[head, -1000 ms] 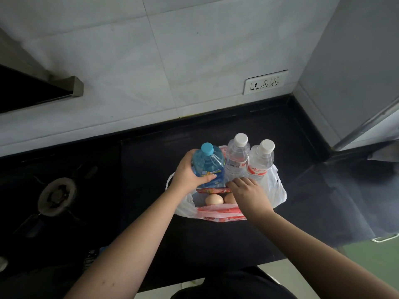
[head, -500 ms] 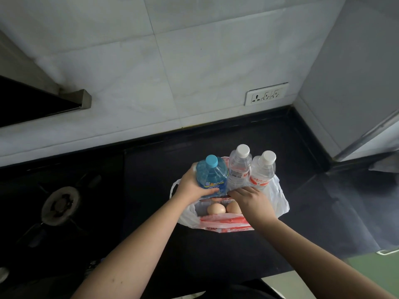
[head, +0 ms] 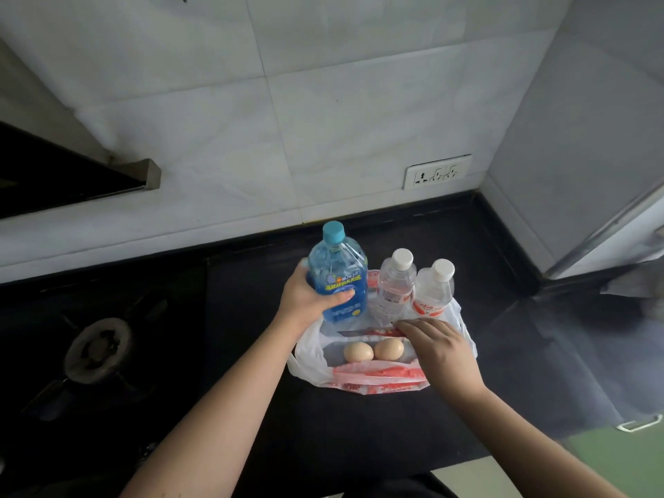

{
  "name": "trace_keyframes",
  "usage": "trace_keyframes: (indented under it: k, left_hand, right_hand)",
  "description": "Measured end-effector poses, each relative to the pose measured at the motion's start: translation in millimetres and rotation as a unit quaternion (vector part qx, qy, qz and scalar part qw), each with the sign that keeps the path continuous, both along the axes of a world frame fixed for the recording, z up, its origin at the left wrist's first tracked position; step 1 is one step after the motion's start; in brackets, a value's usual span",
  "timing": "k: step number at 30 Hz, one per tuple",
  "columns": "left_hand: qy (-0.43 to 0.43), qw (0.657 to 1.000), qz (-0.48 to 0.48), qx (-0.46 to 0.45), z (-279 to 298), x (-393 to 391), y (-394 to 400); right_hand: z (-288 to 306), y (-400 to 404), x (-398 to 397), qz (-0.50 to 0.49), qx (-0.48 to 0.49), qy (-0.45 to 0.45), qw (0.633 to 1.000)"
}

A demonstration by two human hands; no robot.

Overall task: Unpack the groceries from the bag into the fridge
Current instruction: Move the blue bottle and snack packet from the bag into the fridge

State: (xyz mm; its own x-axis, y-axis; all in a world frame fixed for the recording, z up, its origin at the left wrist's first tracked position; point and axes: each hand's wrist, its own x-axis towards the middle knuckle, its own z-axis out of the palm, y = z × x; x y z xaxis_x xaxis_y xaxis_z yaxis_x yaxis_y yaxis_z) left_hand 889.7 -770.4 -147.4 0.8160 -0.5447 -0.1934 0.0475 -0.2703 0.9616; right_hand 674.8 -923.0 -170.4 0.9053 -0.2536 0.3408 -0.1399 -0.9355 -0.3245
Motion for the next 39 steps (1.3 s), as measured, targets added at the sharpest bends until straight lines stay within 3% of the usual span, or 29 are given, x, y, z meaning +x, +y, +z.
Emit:
trace_keyframes:
  k: [6,10,13,15,19,24,29,32,39]
  left_hand:
    - [0.021,0.990,-0.007,-0.139,37,-8,32]
    - [0.052,0.972,0.010,-0.228,56,-9,66]
    - [0.075,0.961,0.018,-0.265,66,-13,94]
    - [0.102,0.950,0.040,-0.292,69,-18,112]
    - [0.176,0.926,0.059,-0.328,66,-32,143]
    - [0.250,0.897,0.064,-0.359,62,-56,184]
    - [0.295,0.880,0.075,-0.364,57,-70,223]
    - [0.313,0.876,0.070,-0.361,53,-73,247]
    - [0.254,0.902,0.081,-0.340,52,-80,293]
  right_hand:
    - [25,13,-8,-0.019,0.029,-0.062,0.998]
    - [43,26,-12,-0.083,0.108,-0.105,0.985]
    - [50,38,-16,-0.095,0.141,-0.102,0.980]
    - [56,48,-16,-0.112,0.212,-0.073,0.968]
    - [61,69,-10,-0.171,0.494,0.024,0.852]
    - [59,99,0,-0.180,0.648,0.104,0.733]
    - [66,142,11,-0.176,0.786,0.098,0.584]
    - [71,162,13,-0.158,0.804,0.102,0.564]
    - [75,188,15,-0.128,0.807,0.088,0.570]
